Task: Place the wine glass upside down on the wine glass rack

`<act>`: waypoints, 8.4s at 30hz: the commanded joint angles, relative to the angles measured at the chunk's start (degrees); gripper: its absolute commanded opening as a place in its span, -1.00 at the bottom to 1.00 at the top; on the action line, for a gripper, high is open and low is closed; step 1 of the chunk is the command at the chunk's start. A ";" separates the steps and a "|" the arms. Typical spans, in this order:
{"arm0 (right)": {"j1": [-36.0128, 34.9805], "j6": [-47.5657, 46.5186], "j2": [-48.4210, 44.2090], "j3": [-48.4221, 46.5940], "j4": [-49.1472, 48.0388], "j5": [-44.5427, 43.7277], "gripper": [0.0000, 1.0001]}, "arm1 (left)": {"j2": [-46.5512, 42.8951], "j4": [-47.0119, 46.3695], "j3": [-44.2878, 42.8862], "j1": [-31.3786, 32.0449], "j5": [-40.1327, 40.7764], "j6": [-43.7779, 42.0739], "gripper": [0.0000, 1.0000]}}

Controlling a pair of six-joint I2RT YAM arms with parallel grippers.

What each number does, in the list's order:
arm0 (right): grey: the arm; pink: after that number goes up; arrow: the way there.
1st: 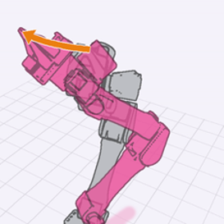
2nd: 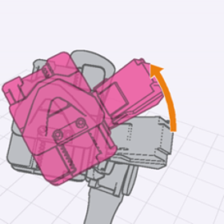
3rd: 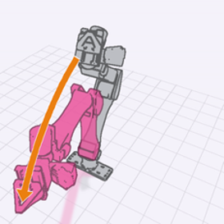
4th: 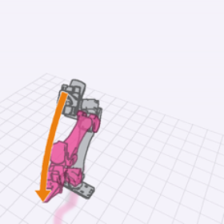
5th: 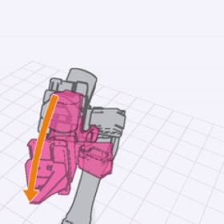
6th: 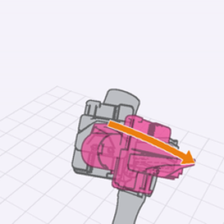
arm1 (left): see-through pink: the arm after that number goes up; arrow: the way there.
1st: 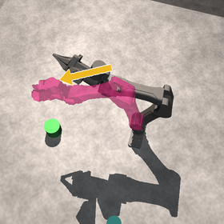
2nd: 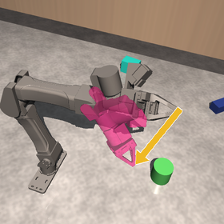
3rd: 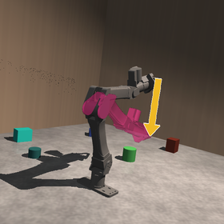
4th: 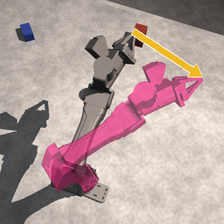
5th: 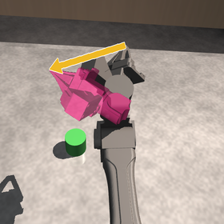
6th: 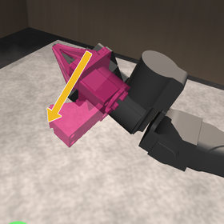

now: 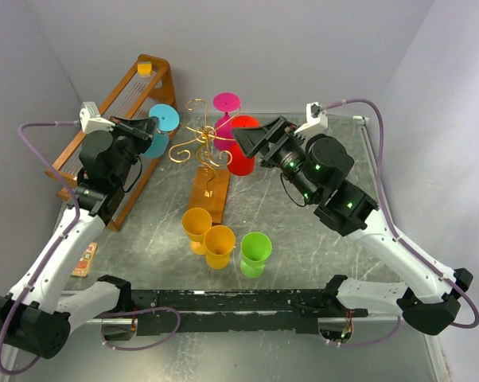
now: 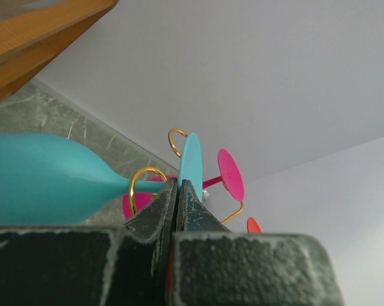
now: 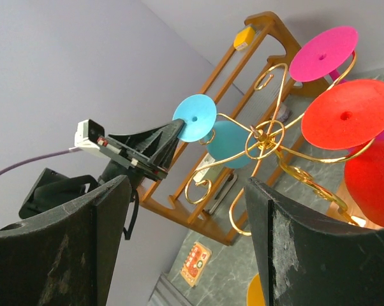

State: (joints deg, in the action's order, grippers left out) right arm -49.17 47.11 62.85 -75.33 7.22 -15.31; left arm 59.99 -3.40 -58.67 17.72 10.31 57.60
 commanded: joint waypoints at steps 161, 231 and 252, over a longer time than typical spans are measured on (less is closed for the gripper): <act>-14.51 -27.76 -11.32 2.50 0.42 9.88 -1.00 | -26.20 13.95 -19.02 -0.84 -20.19 3.04 0.70; -14.38 -27.87 10.13 12.46 -54.70 -4.19 -1.00 | -8.22 -9.68 -5.83 -0.78 -19.70 15.54 -0.06; -14.42 -27.10 2.57 11.57 -28.84 -13.15 0.31 | -11.47 -8.94 -5.04 -0.79 -21.56 3.77 -0.86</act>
State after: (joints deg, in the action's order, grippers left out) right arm -63.51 18.35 66.85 -59.44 -35.20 -18.22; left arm 50.11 -15.27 -62.39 17.34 -10.57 69.08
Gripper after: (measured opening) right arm 0.583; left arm 0.118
